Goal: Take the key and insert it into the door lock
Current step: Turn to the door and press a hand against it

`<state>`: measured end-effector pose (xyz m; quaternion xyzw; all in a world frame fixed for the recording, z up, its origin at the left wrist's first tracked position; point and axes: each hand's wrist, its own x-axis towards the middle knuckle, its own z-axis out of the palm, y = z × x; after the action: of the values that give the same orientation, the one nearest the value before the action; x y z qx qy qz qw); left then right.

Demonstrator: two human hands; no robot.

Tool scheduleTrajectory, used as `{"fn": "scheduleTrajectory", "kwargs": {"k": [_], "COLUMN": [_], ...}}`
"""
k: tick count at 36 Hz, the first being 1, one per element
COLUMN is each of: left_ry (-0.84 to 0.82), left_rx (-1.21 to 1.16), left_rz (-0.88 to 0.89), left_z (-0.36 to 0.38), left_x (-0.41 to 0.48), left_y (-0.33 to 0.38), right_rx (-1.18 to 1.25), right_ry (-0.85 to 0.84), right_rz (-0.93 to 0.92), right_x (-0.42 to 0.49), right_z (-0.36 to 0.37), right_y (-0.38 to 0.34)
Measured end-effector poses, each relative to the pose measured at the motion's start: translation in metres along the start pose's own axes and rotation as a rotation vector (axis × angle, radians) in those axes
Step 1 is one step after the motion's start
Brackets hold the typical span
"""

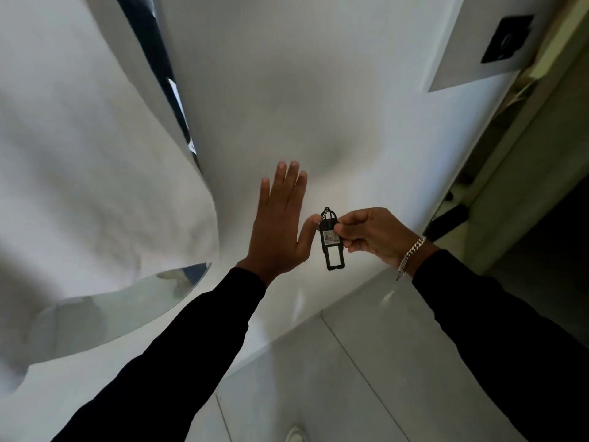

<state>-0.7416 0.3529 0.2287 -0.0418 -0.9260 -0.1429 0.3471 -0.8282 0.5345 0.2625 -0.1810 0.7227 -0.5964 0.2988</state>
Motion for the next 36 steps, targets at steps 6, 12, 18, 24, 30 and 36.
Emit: {"fn": "scheduleTrajectory", "kwargs": {"k": [6,12,18,24,30,36], "left_ry": [0.003,0.057,0.108,0.210,0.293,0.332], "left_rx": [0.009,0.039,0.099,0.146,0.171,0.213], "left_rz": [0.021,-0.028,-0.053,-0.132,-0.149,-0.087], "left_z": [0.039,0.076,0.116,0.146,0.162,0.180], "left_x": [0.058,0.104,0.150,0.208,0.266,0.317], "left_y": [-0.002,0.004,0.028,0.063,0.085,0.092], "right_rx": [0.002,-0.034,-0.084,-0.127,-0.191,-0.245], "right_ry": [-0.010,-0.051,-0.144,-0.231,-0.281,-0.291], "right_rz": [0.005,-0.022,-0.083,-0.168,-0.244,-0.332], "right_x": [0.047,0.087,0.122,0.143,0.164,0.196], "right_z": [-0.052,-0.106,-0.173,-0.244,-0.306,-0.352], "right_y": [-0.009,-0.011,-0.019,-0.041,-0.071,-0.103]}}
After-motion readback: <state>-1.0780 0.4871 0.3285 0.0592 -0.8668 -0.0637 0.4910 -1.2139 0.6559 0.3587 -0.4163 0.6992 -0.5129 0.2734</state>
